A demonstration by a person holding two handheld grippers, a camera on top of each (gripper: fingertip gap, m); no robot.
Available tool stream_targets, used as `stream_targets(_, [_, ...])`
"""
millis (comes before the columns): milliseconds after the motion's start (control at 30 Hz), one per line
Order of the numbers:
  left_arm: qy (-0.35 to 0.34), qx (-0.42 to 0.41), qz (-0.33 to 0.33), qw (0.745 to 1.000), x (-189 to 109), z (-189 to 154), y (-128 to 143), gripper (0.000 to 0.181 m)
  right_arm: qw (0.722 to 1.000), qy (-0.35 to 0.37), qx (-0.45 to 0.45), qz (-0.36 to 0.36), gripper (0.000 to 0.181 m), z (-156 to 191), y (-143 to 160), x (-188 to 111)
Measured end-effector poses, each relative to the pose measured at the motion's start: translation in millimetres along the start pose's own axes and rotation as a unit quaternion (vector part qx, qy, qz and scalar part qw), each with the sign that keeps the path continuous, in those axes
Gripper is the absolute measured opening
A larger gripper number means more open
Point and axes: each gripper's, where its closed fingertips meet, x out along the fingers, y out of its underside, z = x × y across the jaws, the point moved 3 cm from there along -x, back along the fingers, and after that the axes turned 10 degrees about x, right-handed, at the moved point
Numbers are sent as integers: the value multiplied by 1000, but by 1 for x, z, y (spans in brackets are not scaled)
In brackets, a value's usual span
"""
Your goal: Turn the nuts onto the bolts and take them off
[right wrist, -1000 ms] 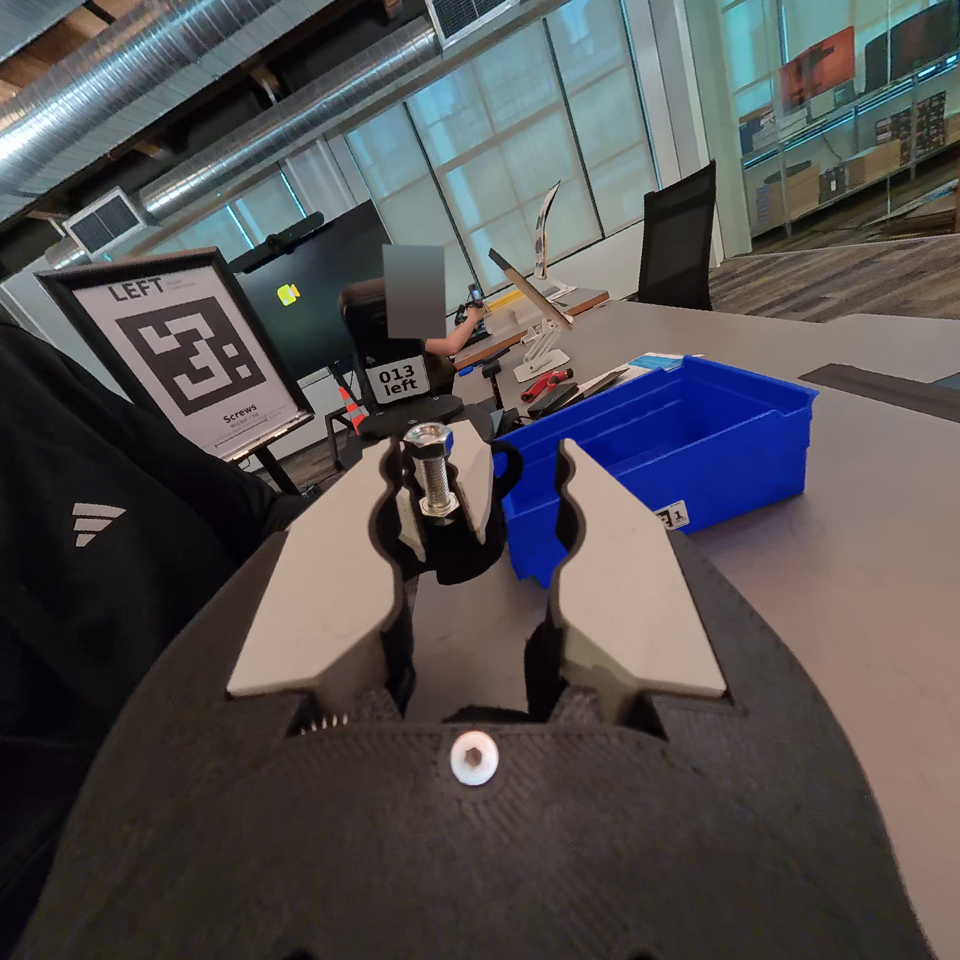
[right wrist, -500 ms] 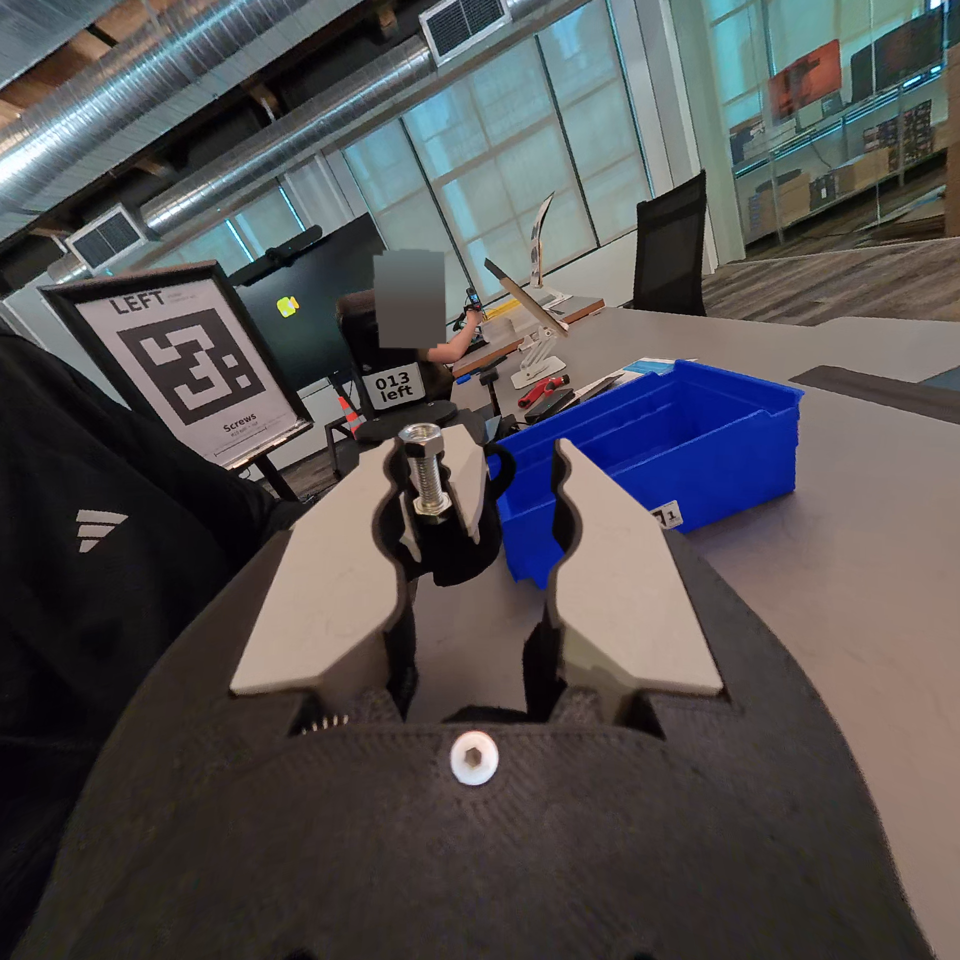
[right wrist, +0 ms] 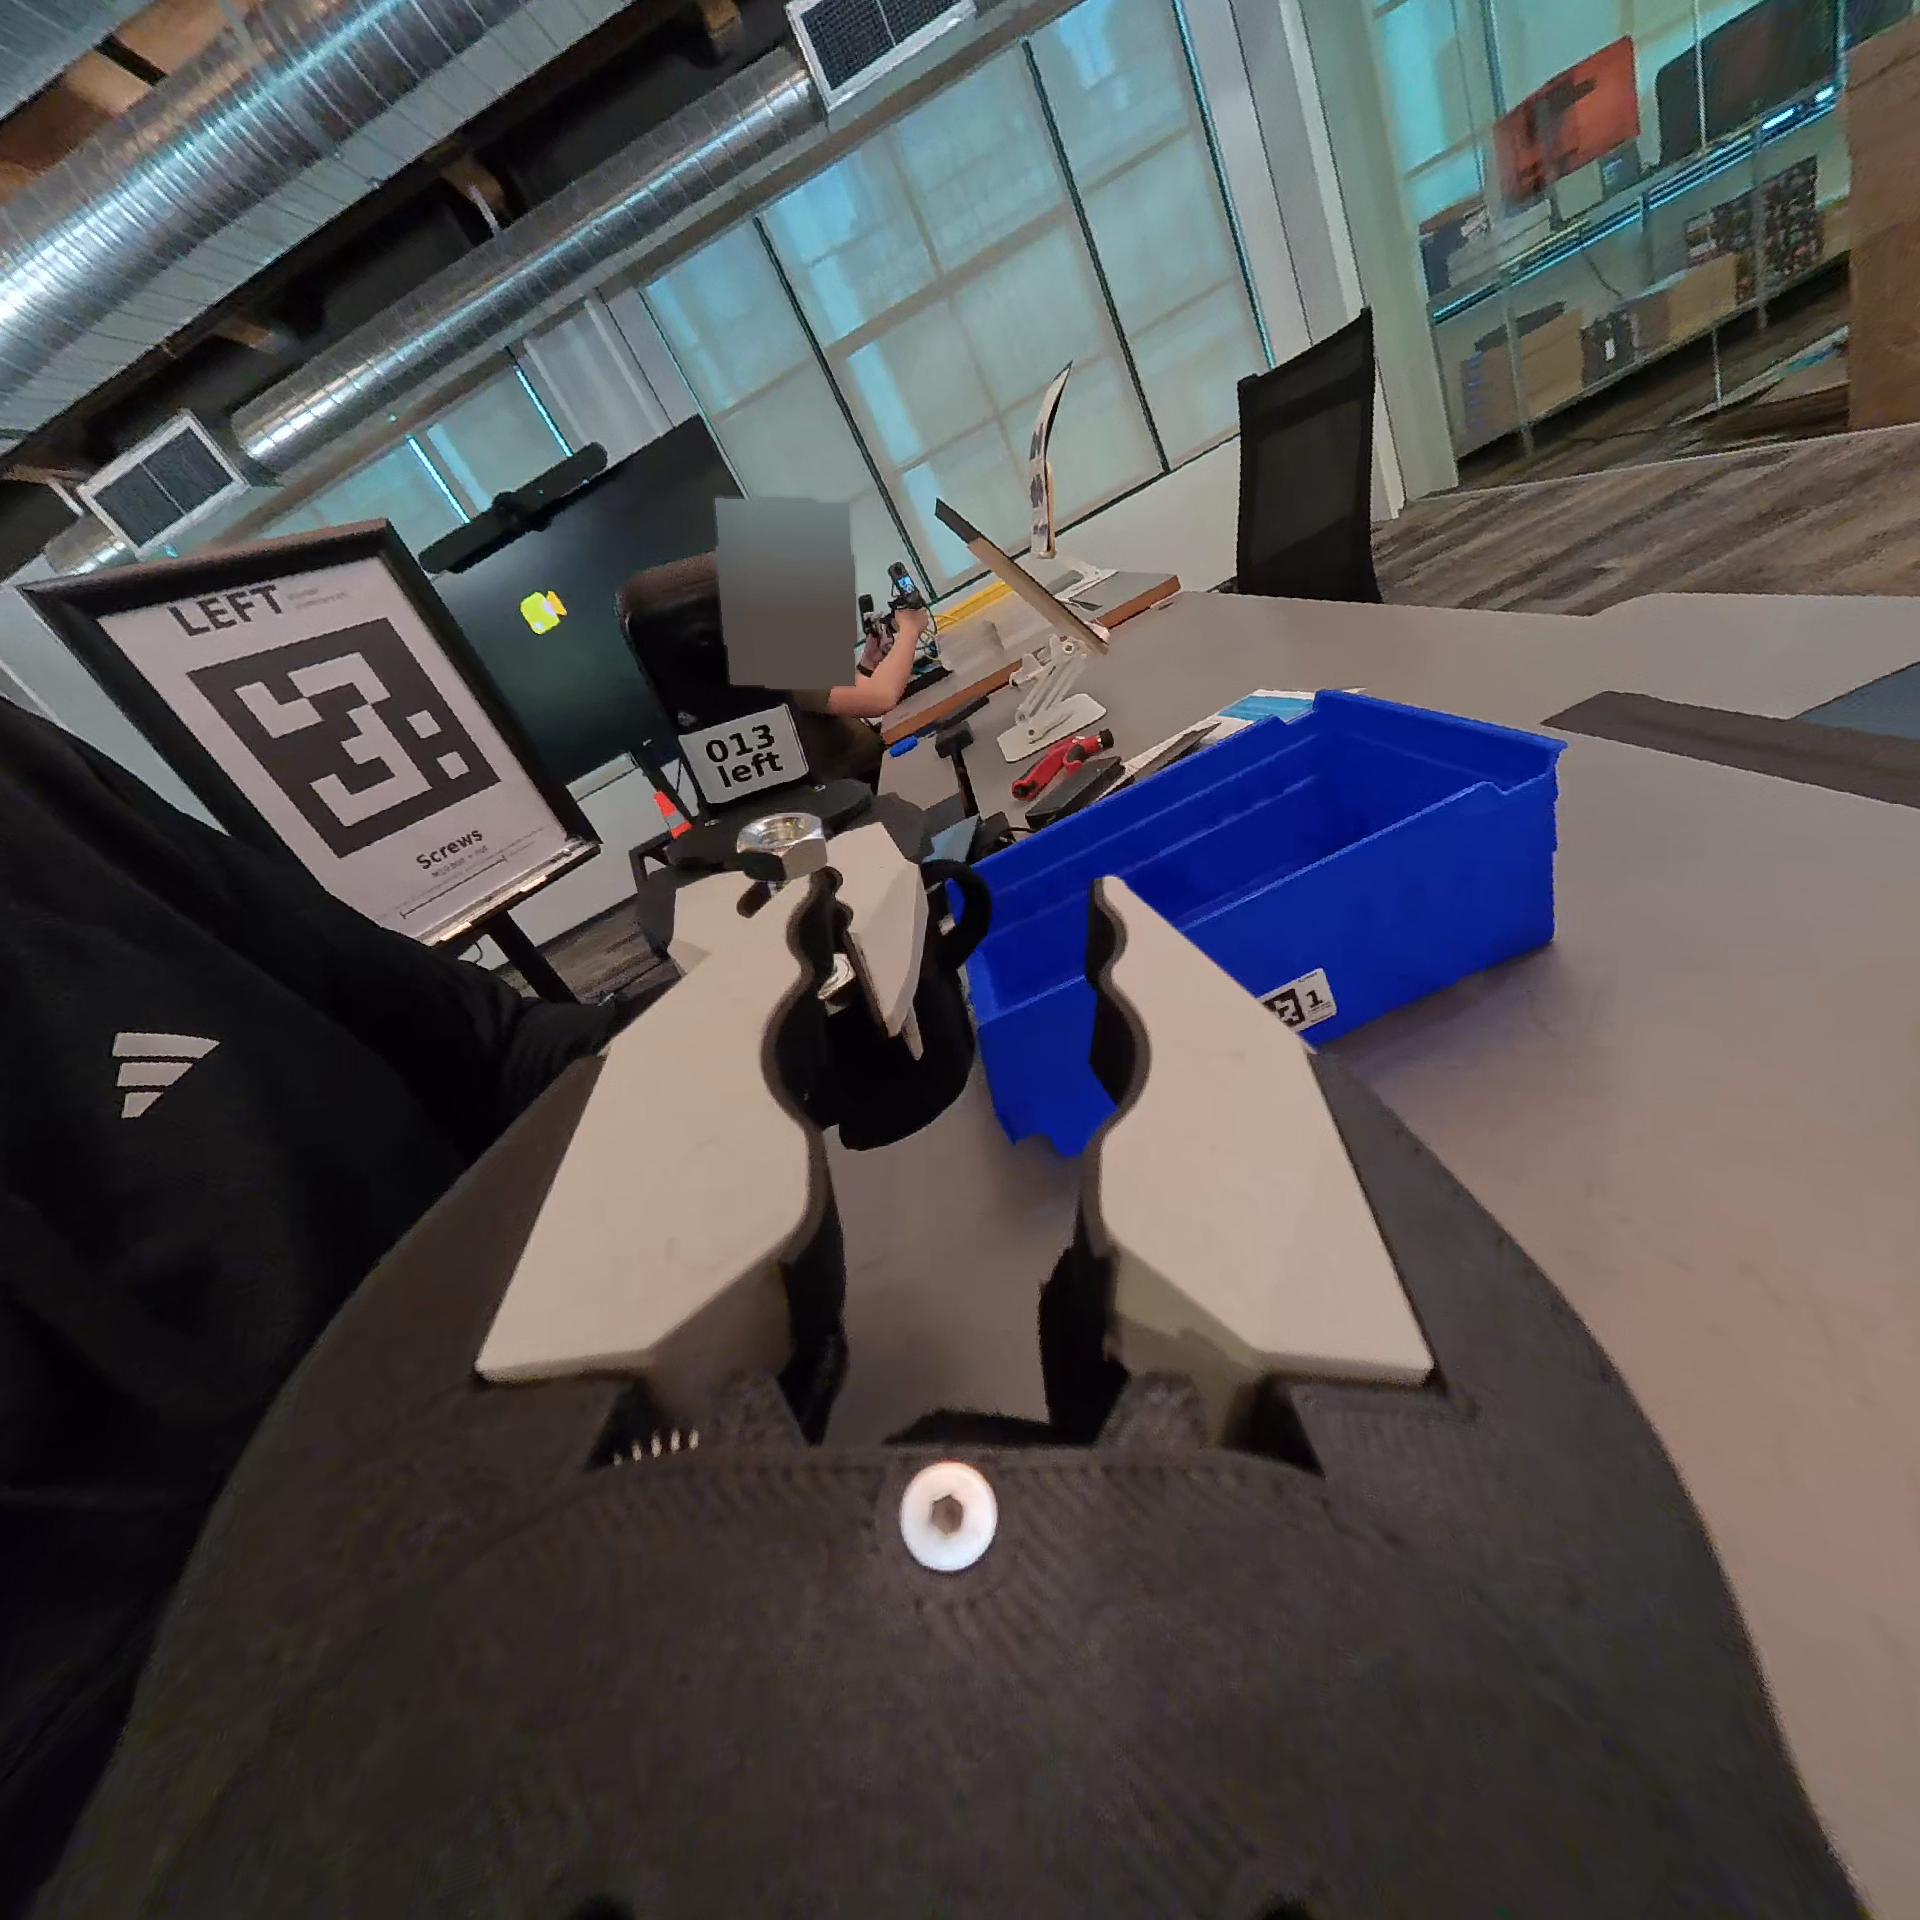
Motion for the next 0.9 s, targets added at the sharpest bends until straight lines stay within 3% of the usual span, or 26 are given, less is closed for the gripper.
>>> stream_targets(267, [1, -6, 2, 1000, 2, 1, 3, 16, 1000, -24, -16, 9, 52, 14, 2, 8])
stream_targets(467, [-1, -6, 0, 1000, 0, 1, 2, 16, 1000, -10, -3, 6, 42, 6, 2, 4])
stream_targets(900, [-1, -9, 1, 1000, 1, 2, 3, 16, 1000, -23, -5, 6, 47, 11, 1, 4])
